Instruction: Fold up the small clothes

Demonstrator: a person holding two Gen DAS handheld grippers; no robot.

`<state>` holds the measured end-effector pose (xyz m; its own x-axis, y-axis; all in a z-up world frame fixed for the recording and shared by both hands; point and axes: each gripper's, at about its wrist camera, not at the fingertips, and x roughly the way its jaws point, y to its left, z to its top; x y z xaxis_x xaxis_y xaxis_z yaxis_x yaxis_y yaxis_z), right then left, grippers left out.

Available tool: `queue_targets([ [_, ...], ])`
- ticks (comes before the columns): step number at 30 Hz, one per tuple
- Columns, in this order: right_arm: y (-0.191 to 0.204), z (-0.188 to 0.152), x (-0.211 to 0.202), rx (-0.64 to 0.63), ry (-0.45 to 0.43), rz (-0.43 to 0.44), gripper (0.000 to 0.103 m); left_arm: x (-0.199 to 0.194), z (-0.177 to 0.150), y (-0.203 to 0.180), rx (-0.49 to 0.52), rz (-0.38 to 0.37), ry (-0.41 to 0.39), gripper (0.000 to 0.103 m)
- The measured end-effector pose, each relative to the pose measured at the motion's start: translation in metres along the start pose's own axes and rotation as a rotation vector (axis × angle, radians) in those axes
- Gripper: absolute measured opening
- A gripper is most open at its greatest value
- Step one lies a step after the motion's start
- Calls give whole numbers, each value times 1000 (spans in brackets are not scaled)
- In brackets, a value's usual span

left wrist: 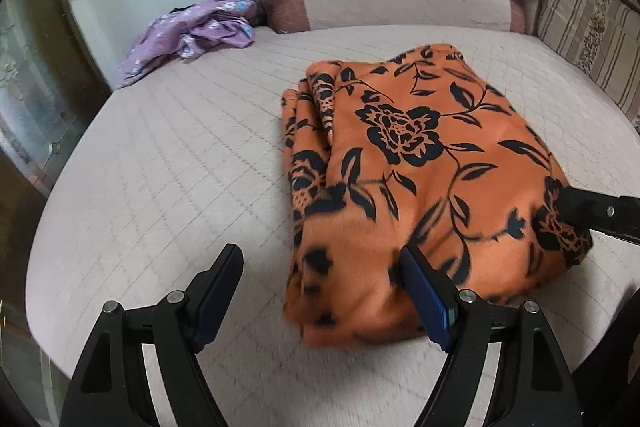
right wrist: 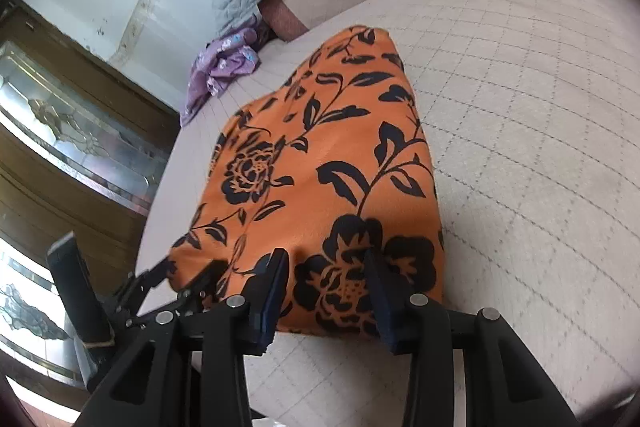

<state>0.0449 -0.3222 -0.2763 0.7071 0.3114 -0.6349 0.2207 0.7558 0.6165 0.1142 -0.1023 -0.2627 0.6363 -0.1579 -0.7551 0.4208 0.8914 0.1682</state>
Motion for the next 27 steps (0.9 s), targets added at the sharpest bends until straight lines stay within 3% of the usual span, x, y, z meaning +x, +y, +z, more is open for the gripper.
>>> queue_targets([
  [2,1,-4,-14,0,-46,-6,61,-13,-4,1,-15,17,-15,81],
  [8,10,-19,-65,-31,-181,-49,68,-55,-9,11,-86,41,-54,81],
  [10,15,-22,-78,-48,-210,-69,69,-69,-6,15,-95,50,-85,81],
  [13,27,-27,-97,-104,-242,-109,70,-94,-3,16,-106,68,-137,91],
  [17,50,-34,-120,-189,-283,-154,71,-127,1,20,-125,78,-217,93],
  [27,92,-45,-172,-316,-395,-173,74,-196,8,16,-116,124,-352,101],
])
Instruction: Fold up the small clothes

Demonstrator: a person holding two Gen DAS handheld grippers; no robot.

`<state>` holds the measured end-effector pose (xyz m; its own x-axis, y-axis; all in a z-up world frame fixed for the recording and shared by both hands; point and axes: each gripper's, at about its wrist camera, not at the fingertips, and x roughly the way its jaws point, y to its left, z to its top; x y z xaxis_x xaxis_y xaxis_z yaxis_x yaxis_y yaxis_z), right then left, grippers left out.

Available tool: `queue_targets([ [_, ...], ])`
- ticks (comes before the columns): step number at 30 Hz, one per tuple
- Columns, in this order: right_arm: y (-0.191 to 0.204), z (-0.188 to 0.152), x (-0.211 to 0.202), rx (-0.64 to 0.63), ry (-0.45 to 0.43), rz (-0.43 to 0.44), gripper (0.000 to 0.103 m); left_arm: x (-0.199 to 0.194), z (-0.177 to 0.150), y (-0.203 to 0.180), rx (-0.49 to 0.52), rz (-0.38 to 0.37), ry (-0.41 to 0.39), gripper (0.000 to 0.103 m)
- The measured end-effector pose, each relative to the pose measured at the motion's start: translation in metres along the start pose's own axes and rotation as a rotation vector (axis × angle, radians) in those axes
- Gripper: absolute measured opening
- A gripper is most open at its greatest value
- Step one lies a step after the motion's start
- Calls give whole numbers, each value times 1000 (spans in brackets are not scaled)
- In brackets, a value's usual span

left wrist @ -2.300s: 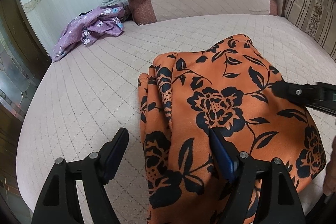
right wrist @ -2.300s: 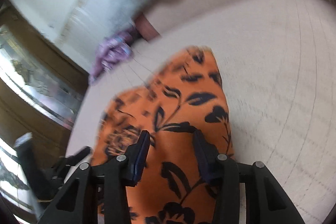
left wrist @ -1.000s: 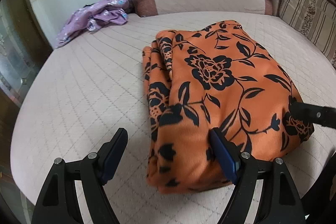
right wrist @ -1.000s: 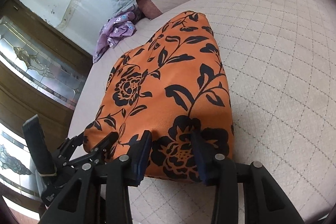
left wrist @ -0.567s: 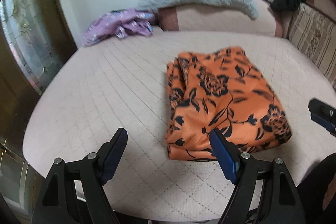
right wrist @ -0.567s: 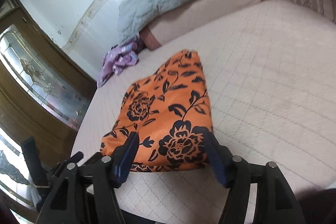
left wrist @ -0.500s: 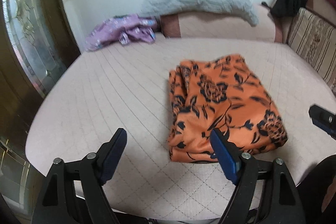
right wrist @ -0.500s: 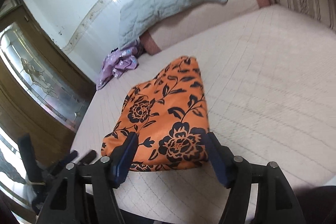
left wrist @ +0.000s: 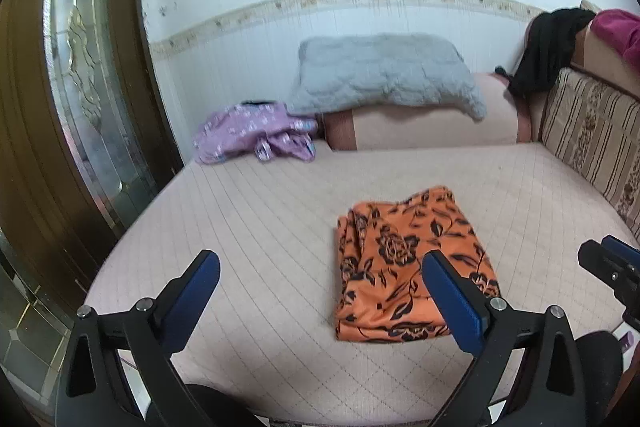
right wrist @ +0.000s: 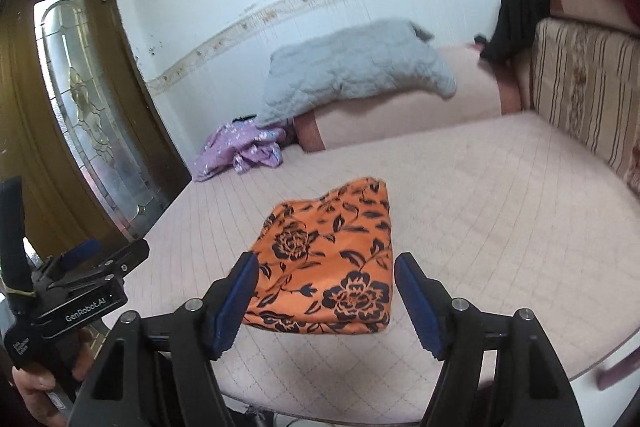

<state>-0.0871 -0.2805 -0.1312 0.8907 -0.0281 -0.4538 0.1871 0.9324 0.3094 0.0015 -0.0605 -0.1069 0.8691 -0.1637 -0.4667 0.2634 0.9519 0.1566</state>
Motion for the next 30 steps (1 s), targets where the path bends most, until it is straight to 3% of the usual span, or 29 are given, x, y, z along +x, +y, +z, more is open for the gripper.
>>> queue_targets([
  [6,14,9,-31,-63,-74,-31,76,-24,14,-1,-3,17,-43,103],
  [10,20,14,-41,-90,-91,-74,76,-34,21,0,-7,69,-46,103],
  [20,20,22,-62,-73,-155,-49,76,-62,29,7,-7,118,-106,103],
  [30,34,27,-79,-113,-199,-23,76,-69,35,13,-26,114,-101,103],
])
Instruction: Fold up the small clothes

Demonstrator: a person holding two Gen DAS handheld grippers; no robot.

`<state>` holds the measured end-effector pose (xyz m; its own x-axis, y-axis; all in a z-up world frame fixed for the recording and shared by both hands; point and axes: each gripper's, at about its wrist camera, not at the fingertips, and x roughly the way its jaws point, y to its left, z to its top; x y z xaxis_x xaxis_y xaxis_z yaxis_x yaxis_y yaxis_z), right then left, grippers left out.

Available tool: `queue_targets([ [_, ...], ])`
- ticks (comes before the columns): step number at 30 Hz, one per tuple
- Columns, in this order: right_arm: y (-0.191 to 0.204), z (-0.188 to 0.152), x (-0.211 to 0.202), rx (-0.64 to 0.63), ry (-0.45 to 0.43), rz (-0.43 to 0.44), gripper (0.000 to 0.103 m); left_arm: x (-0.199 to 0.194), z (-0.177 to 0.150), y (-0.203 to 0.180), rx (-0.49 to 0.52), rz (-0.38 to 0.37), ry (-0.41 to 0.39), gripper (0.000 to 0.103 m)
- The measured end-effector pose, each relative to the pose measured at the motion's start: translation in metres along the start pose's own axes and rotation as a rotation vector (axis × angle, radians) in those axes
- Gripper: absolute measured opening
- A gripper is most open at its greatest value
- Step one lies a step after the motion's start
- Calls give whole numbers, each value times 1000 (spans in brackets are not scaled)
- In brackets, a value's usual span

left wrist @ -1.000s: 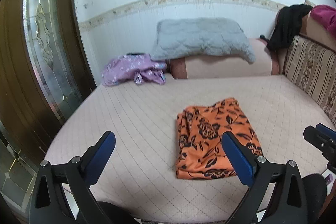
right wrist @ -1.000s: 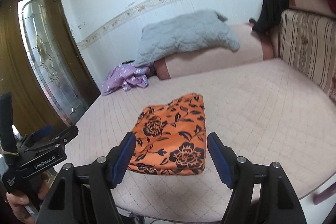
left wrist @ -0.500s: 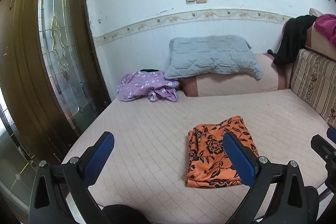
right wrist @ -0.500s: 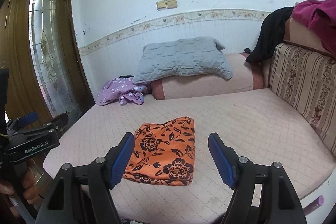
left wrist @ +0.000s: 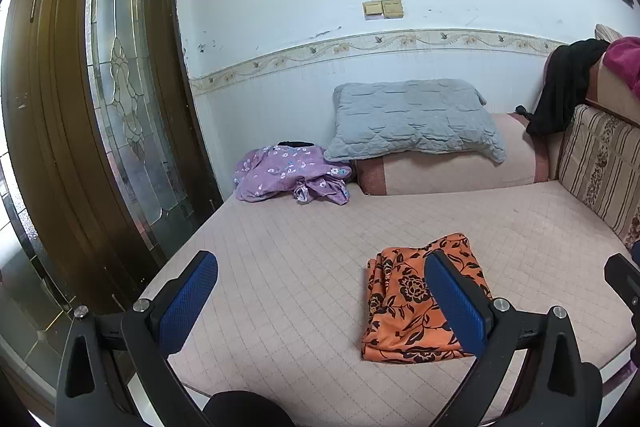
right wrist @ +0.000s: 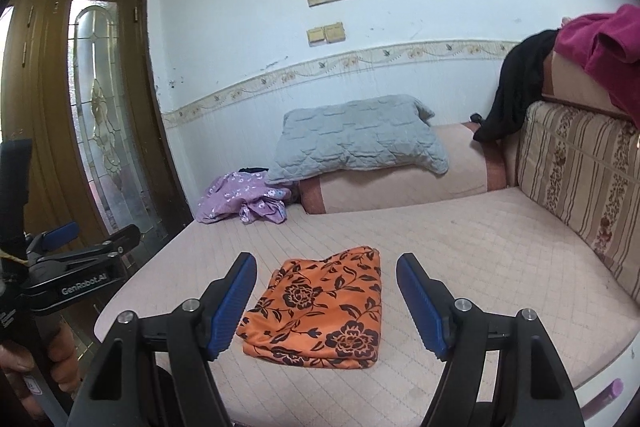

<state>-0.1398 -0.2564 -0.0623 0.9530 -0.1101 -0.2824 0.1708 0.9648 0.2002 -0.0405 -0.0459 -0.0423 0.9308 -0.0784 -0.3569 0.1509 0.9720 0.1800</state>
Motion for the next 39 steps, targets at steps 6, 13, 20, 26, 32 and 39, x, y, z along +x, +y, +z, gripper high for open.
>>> queue_targets([
  [6,13,-1,0,-44,6,6,78,-3,3,6,-10,6,8,103],
  [13,24,-4,-2,-81,9,-8,78,-10,5,15,-17,24,-15,103],
  [20,27,0,-8,-105,2,-62,78,-14,7,22,-31,18,-22,103],
  [26,24,4,-12,-93,-3,-68,78,-18,9,26,-34,12,-30,103],
  [32,26,10,-18,-105,-20,-72,78,-26,15,30,-50,11,-51,103],
  [39,29,18,-29,-109,-48,-75,78,-37,21,33,-61,11,-84,103],
])
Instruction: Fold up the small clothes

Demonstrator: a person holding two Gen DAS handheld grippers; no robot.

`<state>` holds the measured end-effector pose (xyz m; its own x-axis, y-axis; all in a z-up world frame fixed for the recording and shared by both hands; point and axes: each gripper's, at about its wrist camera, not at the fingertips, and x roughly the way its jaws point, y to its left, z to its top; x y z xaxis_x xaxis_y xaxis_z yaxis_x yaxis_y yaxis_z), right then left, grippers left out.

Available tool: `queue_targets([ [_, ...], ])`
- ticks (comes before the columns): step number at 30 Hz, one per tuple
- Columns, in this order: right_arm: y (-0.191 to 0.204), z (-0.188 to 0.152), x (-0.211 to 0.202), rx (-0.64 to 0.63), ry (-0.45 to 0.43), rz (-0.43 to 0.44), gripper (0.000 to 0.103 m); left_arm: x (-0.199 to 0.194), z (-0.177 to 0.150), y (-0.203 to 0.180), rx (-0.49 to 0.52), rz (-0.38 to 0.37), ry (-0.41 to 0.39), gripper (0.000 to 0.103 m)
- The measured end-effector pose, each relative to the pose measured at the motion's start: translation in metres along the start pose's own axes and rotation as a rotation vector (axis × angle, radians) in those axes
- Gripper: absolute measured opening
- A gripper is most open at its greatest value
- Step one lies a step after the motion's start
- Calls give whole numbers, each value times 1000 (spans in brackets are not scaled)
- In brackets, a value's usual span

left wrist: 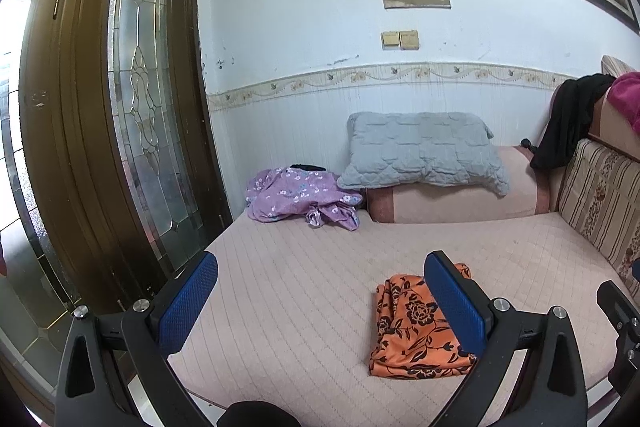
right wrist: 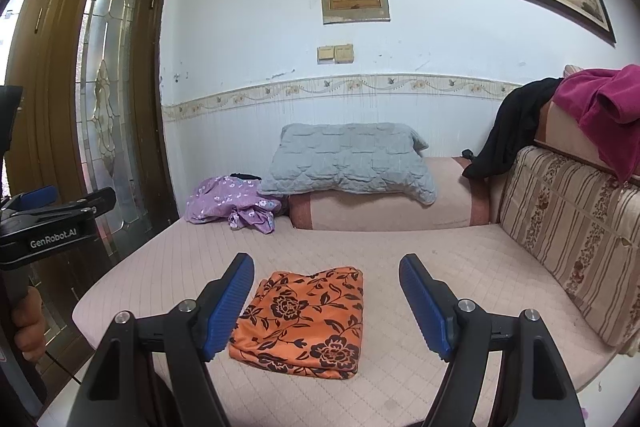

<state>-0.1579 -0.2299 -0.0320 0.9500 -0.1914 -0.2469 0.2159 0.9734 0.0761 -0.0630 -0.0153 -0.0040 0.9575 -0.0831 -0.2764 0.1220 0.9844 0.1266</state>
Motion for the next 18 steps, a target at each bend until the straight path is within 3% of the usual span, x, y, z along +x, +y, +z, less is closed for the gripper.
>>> queue_targets([
  [18,4,10,-9,-5,-27,-1,78,-5,8,6,-18,13,-22,103],
])
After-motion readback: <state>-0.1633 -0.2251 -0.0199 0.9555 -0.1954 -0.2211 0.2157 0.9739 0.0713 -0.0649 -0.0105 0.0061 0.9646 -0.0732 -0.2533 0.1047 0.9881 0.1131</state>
